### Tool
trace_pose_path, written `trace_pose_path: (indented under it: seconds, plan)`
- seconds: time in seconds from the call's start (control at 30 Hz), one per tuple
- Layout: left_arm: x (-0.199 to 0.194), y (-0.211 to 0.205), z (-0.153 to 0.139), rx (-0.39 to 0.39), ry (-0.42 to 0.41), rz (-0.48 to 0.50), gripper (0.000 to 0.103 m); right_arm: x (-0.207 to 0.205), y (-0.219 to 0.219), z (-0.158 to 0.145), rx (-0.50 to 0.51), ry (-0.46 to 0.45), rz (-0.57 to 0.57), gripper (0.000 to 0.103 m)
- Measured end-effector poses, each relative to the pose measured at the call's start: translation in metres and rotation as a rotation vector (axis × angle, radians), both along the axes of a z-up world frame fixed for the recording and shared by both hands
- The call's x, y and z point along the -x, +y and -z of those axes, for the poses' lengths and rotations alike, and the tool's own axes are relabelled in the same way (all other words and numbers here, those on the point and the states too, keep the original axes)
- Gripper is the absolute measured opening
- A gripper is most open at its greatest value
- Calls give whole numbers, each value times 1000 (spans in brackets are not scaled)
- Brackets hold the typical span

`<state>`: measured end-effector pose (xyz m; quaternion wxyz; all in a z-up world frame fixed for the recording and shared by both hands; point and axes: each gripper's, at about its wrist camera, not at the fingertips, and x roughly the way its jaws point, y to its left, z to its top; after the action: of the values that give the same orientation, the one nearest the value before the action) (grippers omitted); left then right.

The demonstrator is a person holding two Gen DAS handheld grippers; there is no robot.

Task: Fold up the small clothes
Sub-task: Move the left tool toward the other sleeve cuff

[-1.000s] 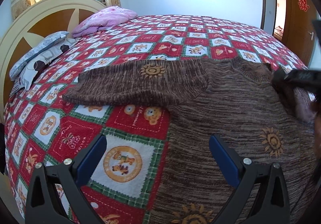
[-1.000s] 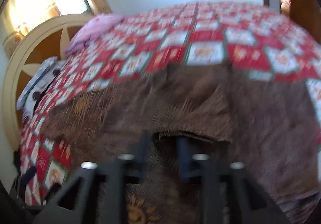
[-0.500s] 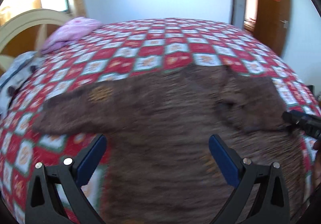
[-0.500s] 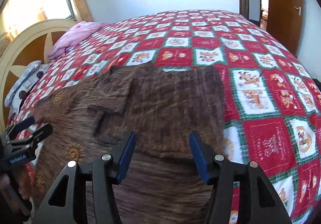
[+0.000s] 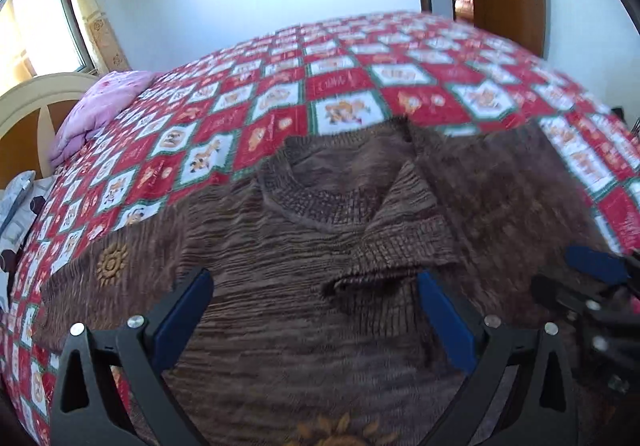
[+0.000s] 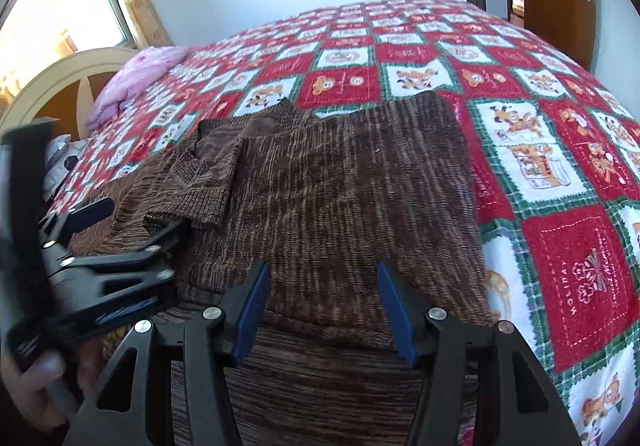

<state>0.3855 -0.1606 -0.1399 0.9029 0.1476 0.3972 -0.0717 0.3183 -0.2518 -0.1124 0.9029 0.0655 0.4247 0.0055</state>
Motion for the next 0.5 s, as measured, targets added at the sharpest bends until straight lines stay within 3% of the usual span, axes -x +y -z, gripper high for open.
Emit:
trace_pose_path:
  seconds: [0.07,0.13,0.27,0.33,0.5]
  plan:
    - [-6,0,8,-76,-15,-32,103,4,-1,0,11,-12,-4,57]
    - [-13,21,6,-124,-73,-148,103,5,-3,2,7,-24,-8,57]
    - [-29,74,2,-63,-18,-358,103,6,0,6,24,-41,-21,61]
    - [-25,84,-4,-20,-19,-361,103,6,0,6,16,-42,-28,62]
    - [-1,64,-17,-15,-72,-285,103,7,-5,6,-23,-46,-27,62]
